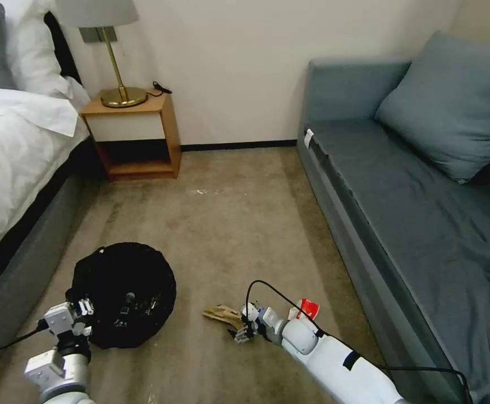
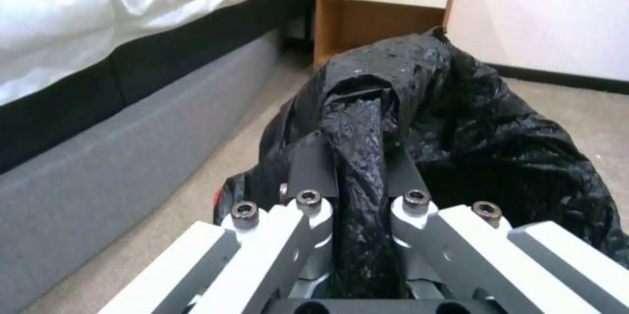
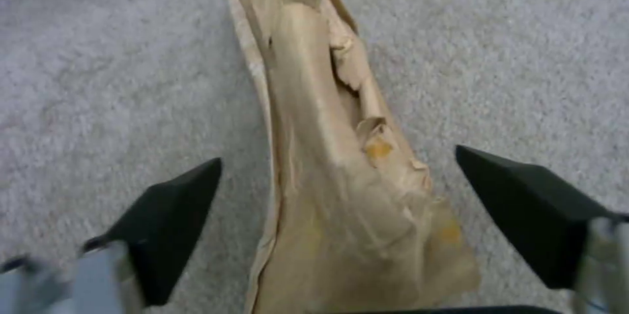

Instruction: Pick up the trash bin, then pick up the garbage on the floor and place it into the trash bin.

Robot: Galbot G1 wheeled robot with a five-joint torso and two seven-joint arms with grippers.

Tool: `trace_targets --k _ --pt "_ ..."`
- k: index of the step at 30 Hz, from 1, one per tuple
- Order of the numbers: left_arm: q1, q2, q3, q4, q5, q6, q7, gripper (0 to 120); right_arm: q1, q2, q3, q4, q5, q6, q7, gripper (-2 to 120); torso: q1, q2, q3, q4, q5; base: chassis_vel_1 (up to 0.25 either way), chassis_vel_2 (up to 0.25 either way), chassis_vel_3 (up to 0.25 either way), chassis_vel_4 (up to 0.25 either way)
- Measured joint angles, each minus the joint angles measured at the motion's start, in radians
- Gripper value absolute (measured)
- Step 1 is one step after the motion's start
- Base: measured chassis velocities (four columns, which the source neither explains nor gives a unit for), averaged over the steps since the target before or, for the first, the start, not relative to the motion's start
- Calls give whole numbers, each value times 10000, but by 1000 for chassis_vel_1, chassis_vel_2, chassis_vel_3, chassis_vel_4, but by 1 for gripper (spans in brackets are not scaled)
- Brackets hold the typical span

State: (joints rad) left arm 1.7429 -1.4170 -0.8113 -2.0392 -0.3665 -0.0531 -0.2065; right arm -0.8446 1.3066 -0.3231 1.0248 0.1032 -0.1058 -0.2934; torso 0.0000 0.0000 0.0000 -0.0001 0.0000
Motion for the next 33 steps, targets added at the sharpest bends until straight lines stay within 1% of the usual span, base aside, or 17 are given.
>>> trace_targets --k 1,5,6,9,10,13,14,15,18,19,23,24,25,27,28,32,33 --pt "0 0 0 0 0 0 0 7 0 0 0 0 0 0 0 91 0 0 0 0 0 0 0 0 0" --pt "52 -41 23 -3 3 -47 16 7 -78 59 81 -68 -67 132 -34 73 0 0 0 0 0 0 0 0 0" --pt "52 -41 23 -3 3 -47 16 7 -78 59 81 -68 -67 132 -34 73 0 0 0 0 0 0 0 0 0" --pt "91 -45 25 -14 4 -77 29 7 -144 91 143 -91 -117 210 -39 59 0 0 0 1 0 0 0 0 0" --pt "91 -45 25 -14 4 -77 29 7 -144 91 143 -91 -117 210 -39 59 0 0 0 1 0 0 0 0 0" --pt "142 -36 23 -47 -8 -114 44 7 -236 95 193 -93 -198 287 -60 44 0 0 0 0 0 0 0 0 0" --pt "160 -36 22 -49 -11 -134 51 7 -257 92 209 -83 -214 300 -66 40 0 0 0 0 0 0 0 0 0" --pt "160 -36 22 -49 -11 -134 51 7 -257 92 209 -83 -214 300 -66 40 0 0 0 0 0 0 0 0 0" --pt "212 -36 27 -49 -12 -186 84 7 -306 85 307 -38 -230 332 -85 25 0 0 0 0 0 0 0 0 0" --pt "212 -36 27 -49 -12 -186 84 7 -306 85 307 -38 -230 332 -85 25 0 0 0 0 0 0 0 0 0" --pt "252 -14 36 -53 -12 -216 108 7 -321 50 491 73 -151 428 -95 8 0 0 0 0 0 0 0 0 0" --pt "252 -14 36 -53 -12 -216 108 7 -321 50 491 73 -151 428 -95 8 0 0 0 0 0 0 0 0 0" --pt "263 -1 38 -67 -12 -217 114 7 -317 47 563 152 -32 476 -84 2 -1 0 0 0 -1 0 0 0 0" --pt "276 16 55 -99 -13 -220 127 7 -263 46 692 342 356 554 -21 1 0 0 0 0 0 0 0 0 0" --pt "276 16 55 -99 -13 -220 127 7 -263 46 692 342 356 554 -21 1 0 0 0 0 0 0 0 0 0" --pt "290 5 129 -109 -14 -255 205 7 -25 16 782 1141 1681 747 377 1 0 0 0 0 -1 0 0 0 0" --pt "290 5 129 -109 -14 -255 205 7 -25 16 782 1141 1681 747 377 1 0 0 0 0 -1 0 0 0 0"
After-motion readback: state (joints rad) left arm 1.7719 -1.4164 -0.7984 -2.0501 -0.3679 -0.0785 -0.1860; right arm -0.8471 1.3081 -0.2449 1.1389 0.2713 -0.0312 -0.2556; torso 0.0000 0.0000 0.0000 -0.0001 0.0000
